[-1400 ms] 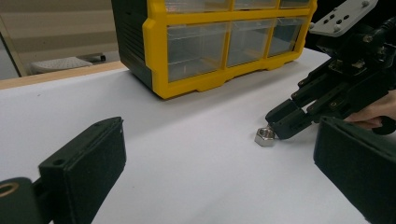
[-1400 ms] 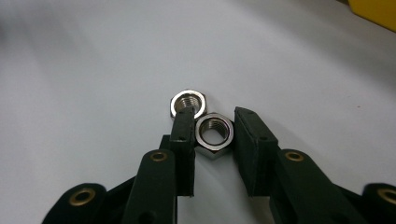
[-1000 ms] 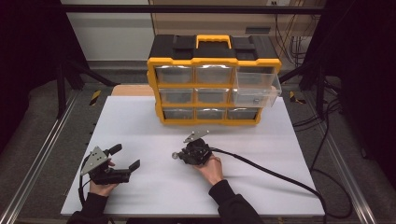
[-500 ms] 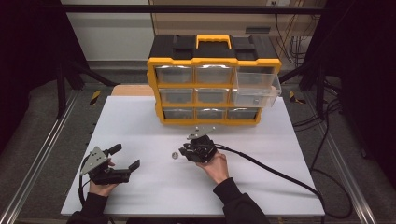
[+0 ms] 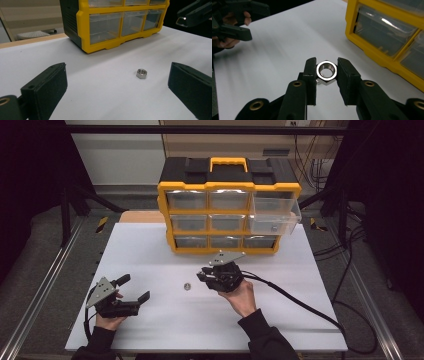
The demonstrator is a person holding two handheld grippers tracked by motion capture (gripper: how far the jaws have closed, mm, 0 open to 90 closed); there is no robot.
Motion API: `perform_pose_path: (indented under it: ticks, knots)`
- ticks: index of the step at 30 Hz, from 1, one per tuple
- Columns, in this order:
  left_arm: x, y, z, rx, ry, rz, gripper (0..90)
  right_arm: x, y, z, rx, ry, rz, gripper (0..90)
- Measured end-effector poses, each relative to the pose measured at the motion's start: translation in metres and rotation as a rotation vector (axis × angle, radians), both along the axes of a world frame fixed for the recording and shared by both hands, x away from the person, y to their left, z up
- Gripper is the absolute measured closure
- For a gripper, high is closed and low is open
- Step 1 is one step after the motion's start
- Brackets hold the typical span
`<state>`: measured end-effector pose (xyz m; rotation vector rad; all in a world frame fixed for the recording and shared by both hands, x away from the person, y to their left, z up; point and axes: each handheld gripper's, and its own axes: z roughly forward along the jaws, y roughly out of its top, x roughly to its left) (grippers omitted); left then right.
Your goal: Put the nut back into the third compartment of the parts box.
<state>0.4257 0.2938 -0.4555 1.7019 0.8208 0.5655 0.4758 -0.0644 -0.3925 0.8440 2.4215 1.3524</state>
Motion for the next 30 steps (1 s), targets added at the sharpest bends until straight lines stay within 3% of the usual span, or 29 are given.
perform_pose_path:
  ticks: [22, 30]
  knots:
    - [0.0, 0.0, 0.0, 0.003, 0.001, 0.0, 2.1, -0.015, -0.056, 0.072, 0.092, -0.141, -0.074, 70.2]
    - [0.0, 0.0, 0.0, 0.003, 0.001, 0.0, 2.1, -0.017, -0.077, 0.097, 0.092, -0.183, -0.117, 70.2]
